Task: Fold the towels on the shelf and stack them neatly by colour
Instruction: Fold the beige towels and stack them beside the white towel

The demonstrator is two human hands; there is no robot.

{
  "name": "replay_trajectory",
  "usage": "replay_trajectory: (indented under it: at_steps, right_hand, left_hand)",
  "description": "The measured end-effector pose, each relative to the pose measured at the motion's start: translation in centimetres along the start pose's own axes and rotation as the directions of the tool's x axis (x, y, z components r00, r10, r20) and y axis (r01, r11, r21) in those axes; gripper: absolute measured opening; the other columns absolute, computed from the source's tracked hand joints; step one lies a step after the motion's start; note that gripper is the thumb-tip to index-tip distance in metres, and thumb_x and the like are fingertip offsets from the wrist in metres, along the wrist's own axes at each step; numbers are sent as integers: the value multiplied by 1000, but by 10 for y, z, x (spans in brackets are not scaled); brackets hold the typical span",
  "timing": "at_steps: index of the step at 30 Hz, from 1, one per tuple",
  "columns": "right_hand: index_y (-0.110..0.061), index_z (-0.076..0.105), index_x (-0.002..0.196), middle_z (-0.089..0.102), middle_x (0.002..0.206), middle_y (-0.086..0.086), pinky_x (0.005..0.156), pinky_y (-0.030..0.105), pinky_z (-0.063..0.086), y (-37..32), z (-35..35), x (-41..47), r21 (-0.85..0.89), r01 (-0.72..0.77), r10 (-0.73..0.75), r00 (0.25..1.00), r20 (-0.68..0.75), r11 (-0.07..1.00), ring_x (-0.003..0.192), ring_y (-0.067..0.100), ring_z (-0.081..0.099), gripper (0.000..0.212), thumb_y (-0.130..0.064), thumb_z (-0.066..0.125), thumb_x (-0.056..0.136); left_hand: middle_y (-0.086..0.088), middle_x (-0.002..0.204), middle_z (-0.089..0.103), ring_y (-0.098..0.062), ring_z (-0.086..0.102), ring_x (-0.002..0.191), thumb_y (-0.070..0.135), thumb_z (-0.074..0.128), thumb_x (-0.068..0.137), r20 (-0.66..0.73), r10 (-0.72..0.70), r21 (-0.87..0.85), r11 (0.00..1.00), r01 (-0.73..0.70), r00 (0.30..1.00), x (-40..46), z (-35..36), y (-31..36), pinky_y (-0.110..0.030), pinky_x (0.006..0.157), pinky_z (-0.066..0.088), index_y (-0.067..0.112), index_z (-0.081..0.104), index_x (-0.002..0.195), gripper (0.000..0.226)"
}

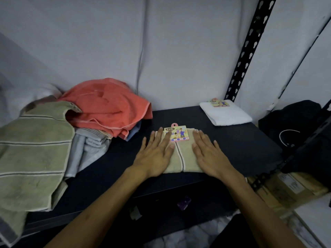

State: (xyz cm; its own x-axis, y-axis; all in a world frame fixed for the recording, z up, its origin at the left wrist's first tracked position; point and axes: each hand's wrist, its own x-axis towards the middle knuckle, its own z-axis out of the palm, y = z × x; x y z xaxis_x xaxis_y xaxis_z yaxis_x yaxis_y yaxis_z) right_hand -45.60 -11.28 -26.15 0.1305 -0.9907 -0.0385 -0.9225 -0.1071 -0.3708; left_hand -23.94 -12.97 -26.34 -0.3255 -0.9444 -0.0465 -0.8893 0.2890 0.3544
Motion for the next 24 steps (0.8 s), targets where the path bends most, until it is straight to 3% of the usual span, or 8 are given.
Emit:
replay_trajectory:
  at_steps: [6, 9, 12, 15, 17, 19, 21, 24]
  right_hand:
    - [-34, -3, 160, 13, 167, -7, 125, 43, -2, 24, -4, -38, 8, -98, 98, 992, -81, 995, 155, 15, 1, 57, -48, 12, 106]
    - [-33, 8, 160, 20, 166, -1, 123, 47, -1, 44, -19, -50, -61, -170, 160, 977, -141, 984, 155, 21, 5, 57, -49, 16, 106]
    - [-20, 25, 158, 25, 164, 8, 123, 50, 2, 66, -41, -47, -190, -287, 240, 942, -234, 939, 154, 28, 9, 55, -41, 27, 107]
    - [-2, 48, 141, 52, 143, 19, 115, 45, 26, 71, -57, -33, -13, -261, 241, 907, -344, 965, 138, 36, 41, 43, -11, 43, 100]
    - [2, 58, 129, 63, 127, 19, 102, 39, 40, 72, -58, -26, 163, -190, 238, 898, -369, 968, 121, 38, 55, 35, -10, 43, 99]
    - [1, 56, 133, 59, 134, 19, 109, 41, 38, 83, -49, -19, 144, -172, 212, 916, -341, 975, 128, 36, 52, 42, -21, 39, 102]
    - [-2, 45, 145, 46, 151, 18, 120, 42, 26, 99, -39, -13, 43, -178, 182, 933, -311, 983, 143, 31, 38, 50, -30, 33, 105]
    - [-8, 32, 154, 31, 161, 11, 124, 40, 15, 113, -40, -9, -60, -191, 168, 946, -278, 980, 151, 22, 23, 69, -50, 14, 102]
  left_hand:
    - [3, 168, -20, -13, -22, 153, 63, 12, 102, 35, 68, 41, 997, -69, 997, -8, 4, 25, -44, 125, -13, 33, -10, 160, 69]
    - [-1, 169, -16, -16, -19, 154, 63, 13, 102, 44, 88, 30, 996, -89, 995, 0, 12, 54, -45, 125, -13, 29, -8, 161, 71]
    - [-4, 169, -15, -20, -18, 155, 62, 11, 103, 50, 87, 15, 996, -88, 995, 18, 24, 90, -46, 124, -14, 26, -8, 161, 71]
    - [-8, 169, -15, -24, -17, 155, 60, 10, 103, 70, 105, 8, 994, -106, 992, 40, 35, 127, -48, 124, -15, 24, -8, 161, 71]
    - [-8, 169, -15, -25, -17, 155, 60, 11, 104, 87, 112, -1, 994, -113, 990, 53, 39, 144, -49, 123, -14, 24, -8, 161, 71]
    - [-6, 169, -16, -24, -17, 155, 60, 11, 104, 106, 109, -19, 994, -108, 988, 61, 41, 152, -50, 123, -14, 26, -8, 161, 70]
    - [-2, 168, -17, -22, -17, 155, 61, 11, 103, 118, 112, -26, 994, -110, 987, 65, 41, 152, -50, 123, -15, 29, -10, 161, 70]
    - [1, 168, -19, -21, -18, 155, 61, 12, 103, 150, 167, -38, 986, -163, 974, 73, 39, 145, -49, 123, -15, 30, -10, 161, 69]
